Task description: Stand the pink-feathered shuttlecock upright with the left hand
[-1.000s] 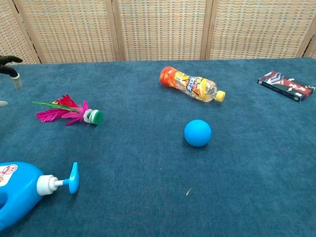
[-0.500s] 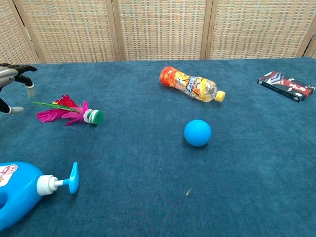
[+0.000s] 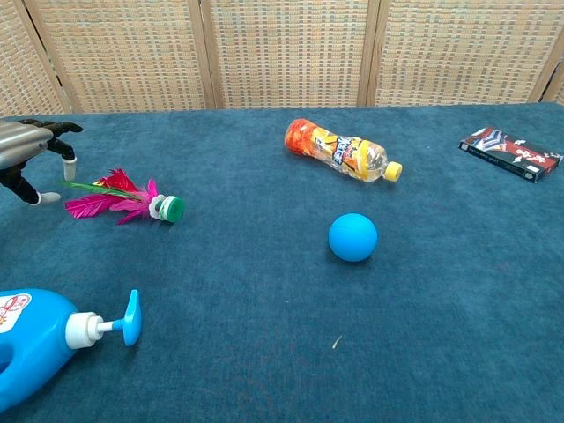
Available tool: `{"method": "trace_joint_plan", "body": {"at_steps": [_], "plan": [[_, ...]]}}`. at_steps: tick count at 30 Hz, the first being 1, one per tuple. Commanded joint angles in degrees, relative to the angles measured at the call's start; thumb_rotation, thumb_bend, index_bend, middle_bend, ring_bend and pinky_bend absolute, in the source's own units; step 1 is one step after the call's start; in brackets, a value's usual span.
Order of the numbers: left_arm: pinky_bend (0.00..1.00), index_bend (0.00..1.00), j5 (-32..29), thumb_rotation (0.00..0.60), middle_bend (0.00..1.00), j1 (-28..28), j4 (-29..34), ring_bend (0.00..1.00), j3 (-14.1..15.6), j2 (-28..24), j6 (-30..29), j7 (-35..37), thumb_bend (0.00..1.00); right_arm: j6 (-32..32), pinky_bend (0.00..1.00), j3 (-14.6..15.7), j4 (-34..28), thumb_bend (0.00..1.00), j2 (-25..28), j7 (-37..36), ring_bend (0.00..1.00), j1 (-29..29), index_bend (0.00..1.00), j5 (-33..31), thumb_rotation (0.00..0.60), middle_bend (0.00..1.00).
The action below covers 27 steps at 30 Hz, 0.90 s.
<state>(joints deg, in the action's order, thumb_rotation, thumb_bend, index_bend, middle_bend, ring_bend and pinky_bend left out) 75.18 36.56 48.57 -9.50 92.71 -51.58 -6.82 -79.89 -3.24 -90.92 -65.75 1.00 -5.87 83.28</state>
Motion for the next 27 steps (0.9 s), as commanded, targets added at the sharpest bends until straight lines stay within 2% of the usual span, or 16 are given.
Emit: {"method": "trace_joint_plan", "body": {"at_steps": [1,15,21,27], "plan": [[0.0,0.49,0.1,0.6,0.0,0.5,-1.2,0.0,0.0,1.3,-0.4,0.0,0.34,0.0,0.02,0.0,0.1,0.18,0.1,-0.3,0.0,0.0,0.0,0.0,0.6,0.0],[0.0,0.57,0.6,0.6,0.02,1.0,-6.5,0.0,-0.1,5.7,-4.2,-0.2,0.39,-0.3,0.02,0.4,0.0,0.19,0.1,-0.3,0.0,0.1,0.0,0.7,0.6,0.0],[0.0,0.59,1.2,0.6,0.03,0.7,-5.7,0.0,-0.4,4.6,-6.7,0.7,0.39,-0.7,0.02,0.5,-0.3,0.19,0.2,-0.1,0.0,0.2,0.0,1.0,0.6,0.0],[0.0,0.61,3.0,0.6,0.04,0.4,-1.9,0.0,-0.6,1.5,-11.1,1.0,0.39,-1.2,0.02,0.6,-0.6,0.18,0.3,-0.1,0.0,0.3,0.0,1.5,0.6,0.0]]}}
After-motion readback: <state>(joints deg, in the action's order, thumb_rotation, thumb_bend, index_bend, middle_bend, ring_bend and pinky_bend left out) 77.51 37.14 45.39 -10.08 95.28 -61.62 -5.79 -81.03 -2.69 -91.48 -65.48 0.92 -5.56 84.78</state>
